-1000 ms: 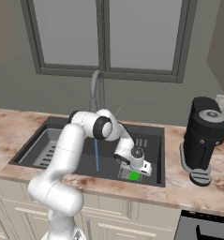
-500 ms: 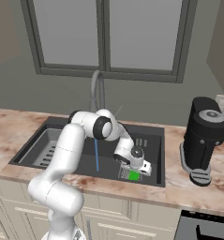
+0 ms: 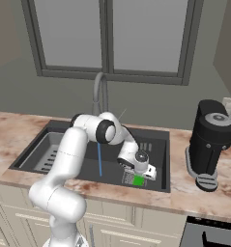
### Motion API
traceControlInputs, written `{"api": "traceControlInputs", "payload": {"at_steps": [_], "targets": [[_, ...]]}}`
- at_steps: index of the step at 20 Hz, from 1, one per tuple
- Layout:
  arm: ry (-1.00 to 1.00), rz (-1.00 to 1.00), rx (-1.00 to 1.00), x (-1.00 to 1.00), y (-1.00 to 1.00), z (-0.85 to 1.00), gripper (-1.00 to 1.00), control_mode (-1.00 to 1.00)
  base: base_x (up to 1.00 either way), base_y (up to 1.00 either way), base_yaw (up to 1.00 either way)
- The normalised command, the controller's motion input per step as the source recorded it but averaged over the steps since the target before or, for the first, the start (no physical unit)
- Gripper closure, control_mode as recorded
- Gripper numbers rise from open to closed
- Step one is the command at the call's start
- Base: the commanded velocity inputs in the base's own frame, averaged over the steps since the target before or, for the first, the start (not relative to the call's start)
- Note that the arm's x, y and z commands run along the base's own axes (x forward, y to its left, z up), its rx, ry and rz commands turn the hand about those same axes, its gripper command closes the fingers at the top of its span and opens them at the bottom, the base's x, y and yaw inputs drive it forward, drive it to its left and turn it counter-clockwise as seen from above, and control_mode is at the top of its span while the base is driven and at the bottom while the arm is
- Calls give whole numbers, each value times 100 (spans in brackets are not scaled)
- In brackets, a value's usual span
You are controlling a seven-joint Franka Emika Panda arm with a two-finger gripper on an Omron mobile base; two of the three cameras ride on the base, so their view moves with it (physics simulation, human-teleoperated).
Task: Soak the sponge with water for a few seconds and then drop it inside the sink.
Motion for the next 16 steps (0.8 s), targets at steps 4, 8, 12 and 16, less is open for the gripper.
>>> {"api": "traceControlInputs", "payload": {"at_steps": [4,8,12,16], "targets": [[-6,0,0,-3,0,28,-100,-100,0,0,0],[-2,0,0,0,0,72,-100,-100,0,0,0],[0,0,0,-13,0,86,-100,-100,0,0,0],[6,0,0,-11,0,92,-100,-100,0,0,0]]}}
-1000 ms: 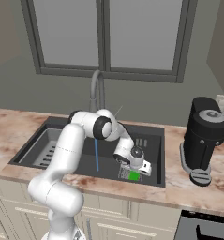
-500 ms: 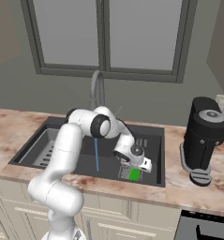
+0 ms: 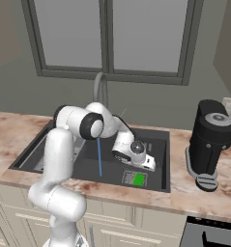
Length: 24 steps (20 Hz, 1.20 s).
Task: Soak the sponge with water for a few seconds and then drop it inside the sink.
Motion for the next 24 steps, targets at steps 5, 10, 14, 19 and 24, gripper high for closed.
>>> {"api": "traceControlInputs", "payload": {"at_steps": [5,10,14,19,24], "targets": [[16,0,0,-6,0,100,-100,-100,0,0,0],[5,1,0,-1,-4,100,-100,-100,0,0,0],[0,0,0,0,-13,100,-100,-100,0,0,0],[0,0,0,-3,-13,100,-100,-100,0,0,0],[0,0,0,-13,-4,100,-100,-100,0,0,0]]}}
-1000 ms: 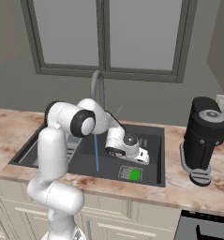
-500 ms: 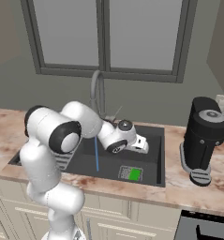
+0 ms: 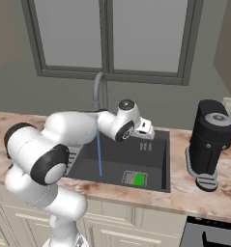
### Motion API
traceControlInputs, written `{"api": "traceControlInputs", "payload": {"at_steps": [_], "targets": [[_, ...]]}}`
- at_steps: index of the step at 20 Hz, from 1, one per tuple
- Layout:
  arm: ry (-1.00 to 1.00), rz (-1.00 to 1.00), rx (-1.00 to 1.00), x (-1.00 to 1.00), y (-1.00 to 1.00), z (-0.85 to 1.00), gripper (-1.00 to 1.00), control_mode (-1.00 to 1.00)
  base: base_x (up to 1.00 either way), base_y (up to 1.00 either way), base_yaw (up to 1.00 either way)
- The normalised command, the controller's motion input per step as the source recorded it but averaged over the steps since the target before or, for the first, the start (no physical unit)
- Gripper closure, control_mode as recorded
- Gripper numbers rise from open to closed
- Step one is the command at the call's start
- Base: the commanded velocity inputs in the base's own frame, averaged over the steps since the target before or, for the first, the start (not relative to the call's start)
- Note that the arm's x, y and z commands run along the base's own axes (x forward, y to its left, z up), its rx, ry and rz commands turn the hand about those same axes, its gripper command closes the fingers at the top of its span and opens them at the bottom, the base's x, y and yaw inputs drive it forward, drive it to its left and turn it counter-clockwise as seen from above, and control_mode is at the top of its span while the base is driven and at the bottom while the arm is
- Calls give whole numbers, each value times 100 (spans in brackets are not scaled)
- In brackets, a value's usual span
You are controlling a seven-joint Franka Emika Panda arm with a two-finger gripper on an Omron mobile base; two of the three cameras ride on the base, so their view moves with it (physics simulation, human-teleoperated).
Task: Soak the sponge with water for a few seconds and then drop it inside the sink.
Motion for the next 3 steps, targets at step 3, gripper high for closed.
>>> {"api": "traceControlInputs", "payload": {"at_steps": [3], "targets": [[0,0,0,-23,-1,100,-100,-100,0,0,0]]}}
